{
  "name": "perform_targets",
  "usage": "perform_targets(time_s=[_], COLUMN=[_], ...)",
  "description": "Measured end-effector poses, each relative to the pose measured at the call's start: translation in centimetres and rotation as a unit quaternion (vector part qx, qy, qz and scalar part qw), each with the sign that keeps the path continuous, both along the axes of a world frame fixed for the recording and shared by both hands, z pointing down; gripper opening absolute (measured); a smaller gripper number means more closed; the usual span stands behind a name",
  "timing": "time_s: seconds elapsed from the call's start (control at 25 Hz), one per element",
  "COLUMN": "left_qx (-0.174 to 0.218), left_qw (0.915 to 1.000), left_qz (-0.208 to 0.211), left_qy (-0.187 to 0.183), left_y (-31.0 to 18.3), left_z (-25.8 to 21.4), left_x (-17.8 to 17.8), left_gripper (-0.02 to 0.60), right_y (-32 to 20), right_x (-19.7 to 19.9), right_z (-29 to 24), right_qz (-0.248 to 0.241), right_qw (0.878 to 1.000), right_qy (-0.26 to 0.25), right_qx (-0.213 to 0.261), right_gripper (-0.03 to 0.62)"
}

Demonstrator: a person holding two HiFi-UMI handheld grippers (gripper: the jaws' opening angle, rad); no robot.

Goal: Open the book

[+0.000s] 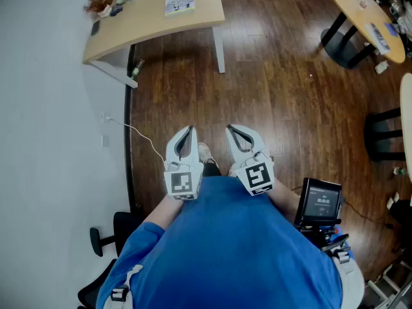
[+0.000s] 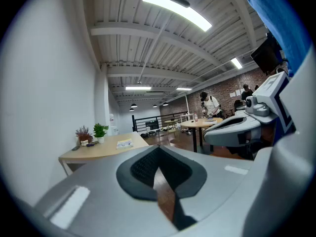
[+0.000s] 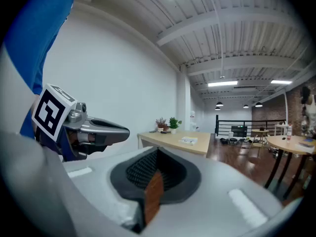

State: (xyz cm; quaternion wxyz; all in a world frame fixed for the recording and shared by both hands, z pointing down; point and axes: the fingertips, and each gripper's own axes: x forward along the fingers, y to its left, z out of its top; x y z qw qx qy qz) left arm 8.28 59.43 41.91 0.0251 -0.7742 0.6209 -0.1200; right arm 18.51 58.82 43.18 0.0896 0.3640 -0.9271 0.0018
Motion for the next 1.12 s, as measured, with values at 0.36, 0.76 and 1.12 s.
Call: perform_targets(time_s=[0.36,0.76,1.12], left_qx=[-0.002,0.012,0.013], left_qw=[1.0,0.9996,0.9991], left_qz=[0.007,0.005,0.003], left_qy=[0.006,0.025,0.04], left_y=[-1.7,-11.1,-18.7], left_z=[-0.7,0.1,-0.2], left_x=[0.5,-5.5,-12.0], left_gripper=[0.007,0.008,0.007], right_y=[-1.2,-10.3,-18.4], right_x=[0.2,-5.4,-12.4], right_z=[0.0,0.5,-0.8], right_qz=[0.006,0.0,-0.004], right_qw=[1.0,1.0,0.999], right_qy=[0.001,0.024,0.034], right_qx=[0.002,0.0,0.007], right_gripper=[0.003,0.003,0.003])
